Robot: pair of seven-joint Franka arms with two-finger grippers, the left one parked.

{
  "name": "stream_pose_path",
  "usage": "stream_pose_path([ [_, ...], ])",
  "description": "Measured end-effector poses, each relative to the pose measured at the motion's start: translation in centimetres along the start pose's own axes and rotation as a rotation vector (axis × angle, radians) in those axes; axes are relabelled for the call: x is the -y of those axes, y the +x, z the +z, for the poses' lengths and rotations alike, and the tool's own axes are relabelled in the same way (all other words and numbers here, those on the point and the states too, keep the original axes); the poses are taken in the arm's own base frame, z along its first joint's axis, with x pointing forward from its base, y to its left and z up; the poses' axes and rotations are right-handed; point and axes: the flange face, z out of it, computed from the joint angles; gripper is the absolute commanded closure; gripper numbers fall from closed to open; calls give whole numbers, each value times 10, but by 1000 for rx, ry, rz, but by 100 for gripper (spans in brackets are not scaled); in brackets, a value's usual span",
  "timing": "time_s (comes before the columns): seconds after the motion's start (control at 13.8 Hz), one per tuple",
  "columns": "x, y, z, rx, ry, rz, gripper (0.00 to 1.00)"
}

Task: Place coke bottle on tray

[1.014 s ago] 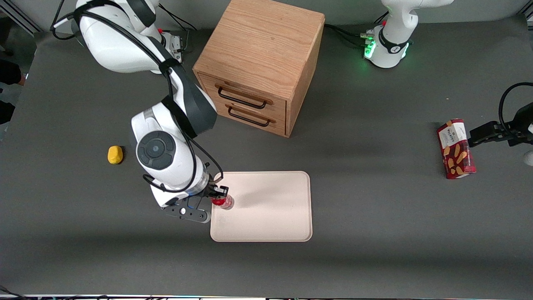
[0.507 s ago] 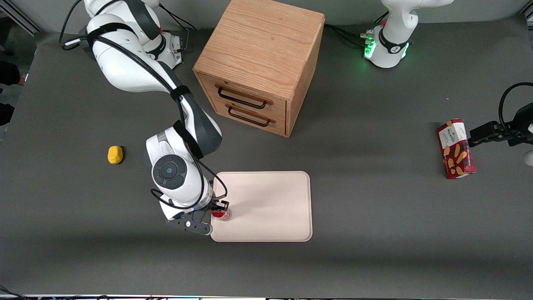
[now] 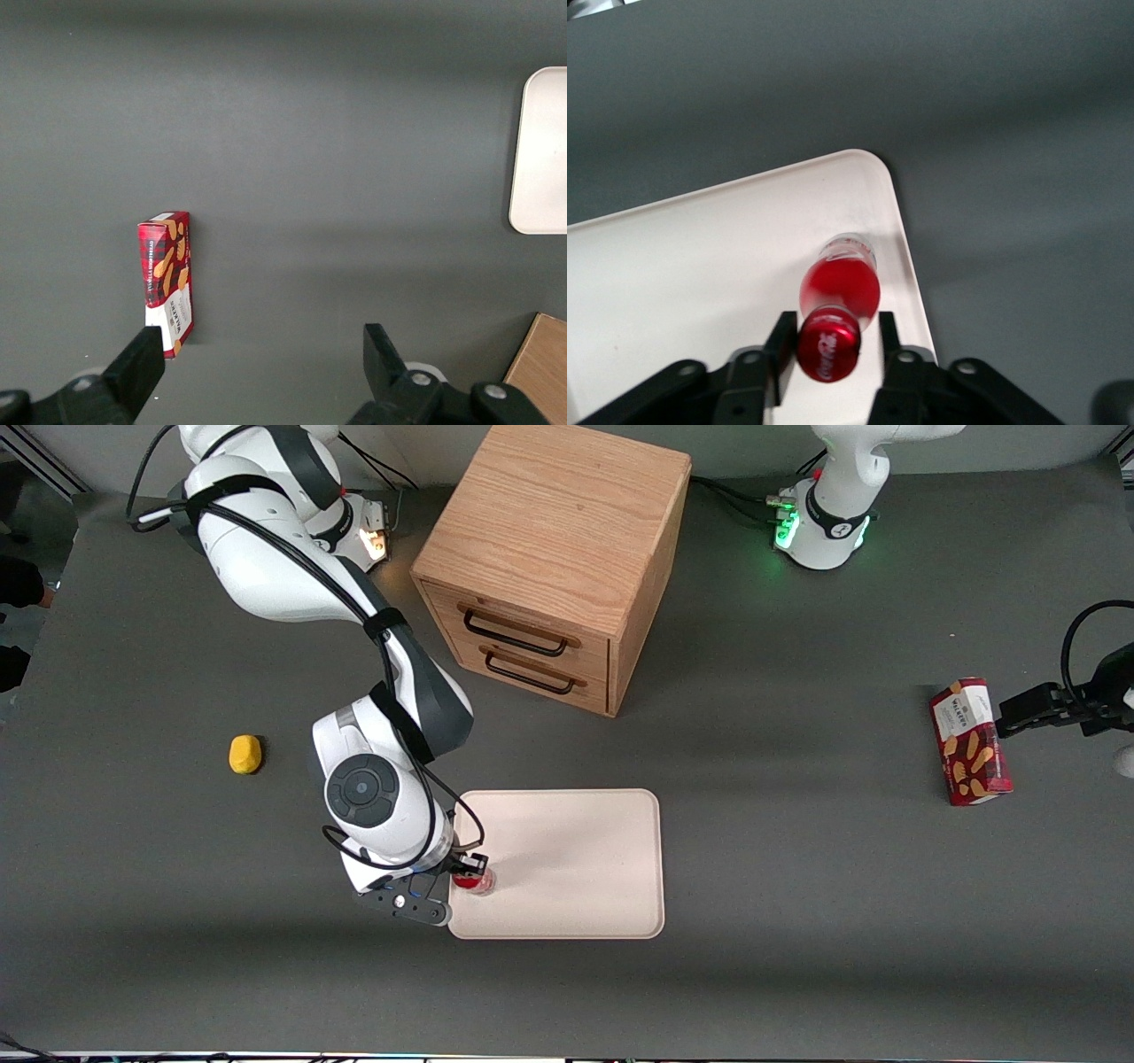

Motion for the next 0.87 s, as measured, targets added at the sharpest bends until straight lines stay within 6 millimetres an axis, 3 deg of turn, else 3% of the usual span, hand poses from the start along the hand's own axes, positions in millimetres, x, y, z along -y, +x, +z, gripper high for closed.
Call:
stream_pose_path([
  [0.22,0,0,-4,-5,4,3,0],
  [0.43,-7,-5,-36,26,-35,6,0],
  [0.58,-20,-17,-81,77,-95,10,0],
  [0.87,-56,-51,-202,124,-167,24,0],
])
